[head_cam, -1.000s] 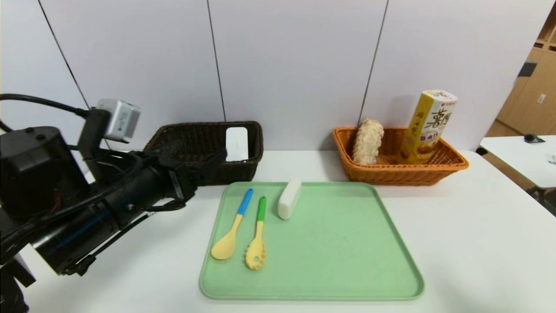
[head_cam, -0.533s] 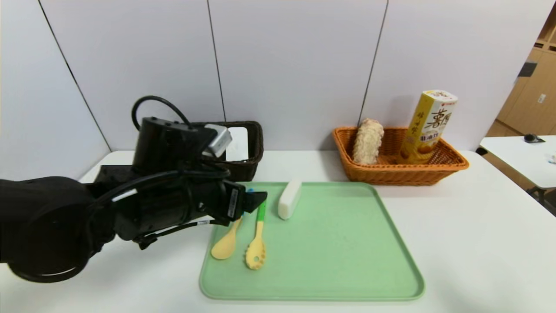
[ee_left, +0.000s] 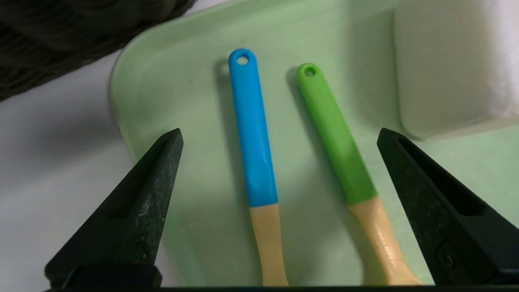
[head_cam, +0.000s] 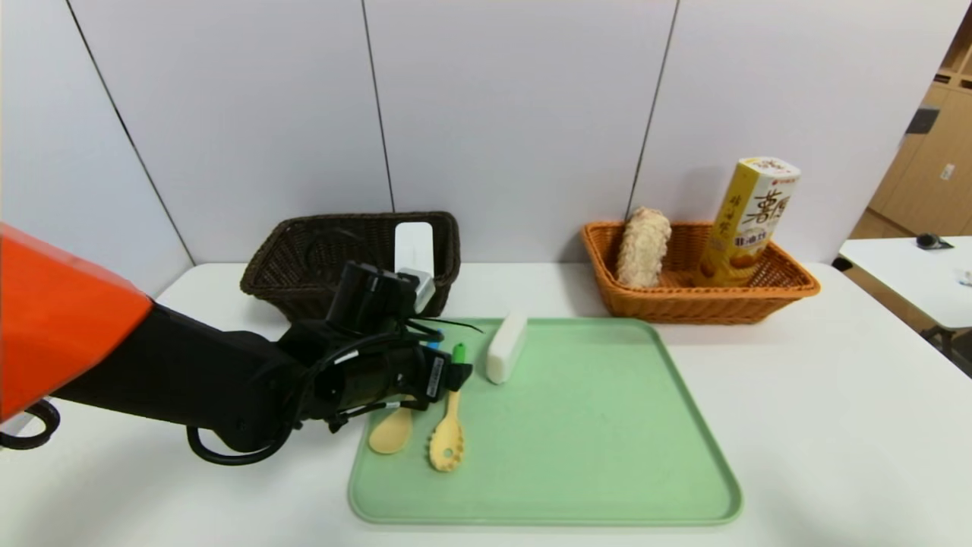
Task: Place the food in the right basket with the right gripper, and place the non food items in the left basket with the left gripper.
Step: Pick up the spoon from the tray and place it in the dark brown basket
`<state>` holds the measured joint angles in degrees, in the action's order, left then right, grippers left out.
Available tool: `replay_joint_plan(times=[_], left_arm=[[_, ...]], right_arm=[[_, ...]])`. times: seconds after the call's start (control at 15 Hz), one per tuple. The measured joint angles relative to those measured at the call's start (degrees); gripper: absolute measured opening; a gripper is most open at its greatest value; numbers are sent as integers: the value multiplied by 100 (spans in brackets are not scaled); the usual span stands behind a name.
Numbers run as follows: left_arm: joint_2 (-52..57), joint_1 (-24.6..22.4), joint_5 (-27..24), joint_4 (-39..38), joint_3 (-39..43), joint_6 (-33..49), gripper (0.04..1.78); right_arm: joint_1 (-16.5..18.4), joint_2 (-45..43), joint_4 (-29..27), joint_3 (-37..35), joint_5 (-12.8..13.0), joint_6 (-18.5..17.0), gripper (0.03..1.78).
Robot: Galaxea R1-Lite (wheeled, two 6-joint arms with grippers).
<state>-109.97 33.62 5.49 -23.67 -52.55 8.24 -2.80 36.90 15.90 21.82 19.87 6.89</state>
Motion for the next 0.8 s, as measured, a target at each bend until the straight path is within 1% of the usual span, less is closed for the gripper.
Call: replay_joint_plan(times=[0.2, 0.33, 0.53, 0.67, 0.8], left_arm=[[-37, -22, -1, -16, 35, 77, 169], [41, -50, -37, -13, 13, 306, 169], [165, -127, -59, 67, -33, 341, 169], [319, -133, -56, 488, -141, 322, 169], [510, -135, -67, 1331, -577, 250, 169]], right_arm=[[-2, 0, -7, -40, -2, 0, 169], [-6, 0, -11, -61, -4, 0, 169], [-9, -2, -5, -90, -4, -2, 169], [-6, -2, -5, -99, -2, 0, 169], [-11, -2, -5, -96, -4, 2, 169]])
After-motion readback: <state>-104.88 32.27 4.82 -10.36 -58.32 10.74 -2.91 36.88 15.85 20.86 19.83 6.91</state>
